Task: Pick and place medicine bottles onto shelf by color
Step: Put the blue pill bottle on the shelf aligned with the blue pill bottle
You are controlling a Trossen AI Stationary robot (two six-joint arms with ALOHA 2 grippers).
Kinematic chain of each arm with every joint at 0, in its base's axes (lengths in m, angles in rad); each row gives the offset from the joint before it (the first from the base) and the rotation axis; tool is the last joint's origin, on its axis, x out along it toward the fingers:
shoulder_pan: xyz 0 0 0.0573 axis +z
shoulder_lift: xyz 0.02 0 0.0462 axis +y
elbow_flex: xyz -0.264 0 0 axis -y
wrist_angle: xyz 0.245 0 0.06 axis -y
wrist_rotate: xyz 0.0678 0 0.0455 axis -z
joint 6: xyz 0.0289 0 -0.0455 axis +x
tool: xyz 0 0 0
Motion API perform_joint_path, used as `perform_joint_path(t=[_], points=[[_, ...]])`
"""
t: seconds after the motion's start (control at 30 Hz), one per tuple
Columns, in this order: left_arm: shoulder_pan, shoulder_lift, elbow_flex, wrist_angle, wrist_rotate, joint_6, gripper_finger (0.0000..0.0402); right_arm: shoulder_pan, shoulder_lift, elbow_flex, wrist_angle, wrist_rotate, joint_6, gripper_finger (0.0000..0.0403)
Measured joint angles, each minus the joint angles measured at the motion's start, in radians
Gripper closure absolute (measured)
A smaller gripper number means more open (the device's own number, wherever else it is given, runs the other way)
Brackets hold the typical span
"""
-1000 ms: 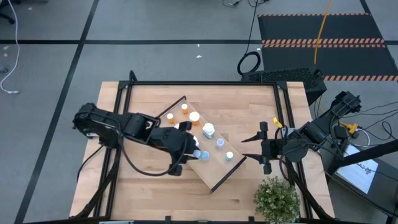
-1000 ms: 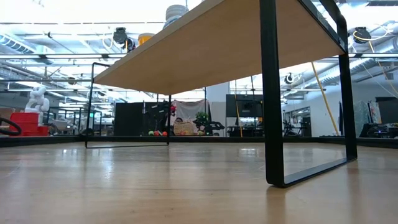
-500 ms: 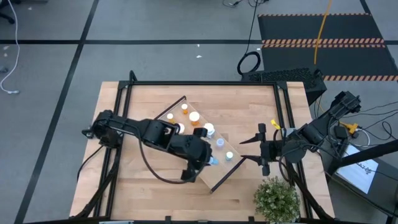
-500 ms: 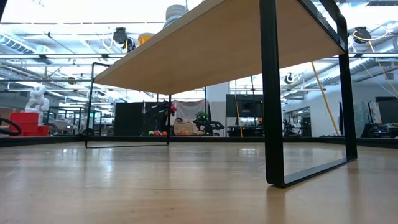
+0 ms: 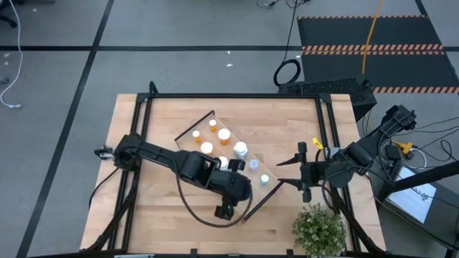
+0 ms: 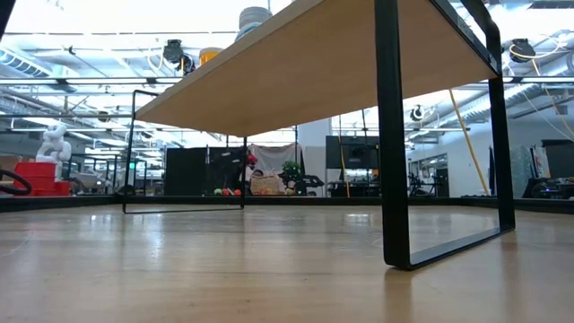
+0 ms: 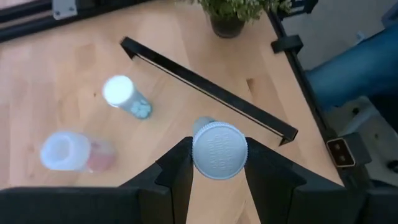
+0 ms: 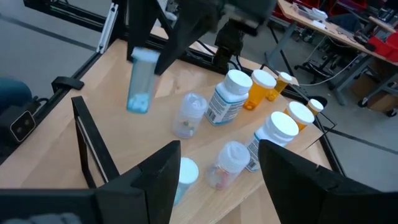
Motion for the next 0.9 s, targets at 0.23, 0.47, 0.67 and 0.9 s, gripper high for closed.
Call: perform_joint_path(t=[0.23,0.47,0.67,0.9], points=[[-0.001,0.036,-0.002,-0.04,-0.009,-0.004,0.0266,0.0,0.0,0.0,-0.012,0.0,0.0,0.0191],[-0.002,0.064,-0.004,-0.041,-0.017,0.011,0.0266,0.0,0.0,0.0,-0.022,0.0,0.0,0.0191],[0.002,0.083,-0.005,-0.062,-0.012,0.018,0.0266,0.0,0.0,0.0,-0.023,0.0,-0.003,0.0191],[0.003,0.101,-0.005,-0.054,-0.009,0.023,0.0266,0.0,0.0,0.0,-0.025,0.0,-0.004,0.0191]])
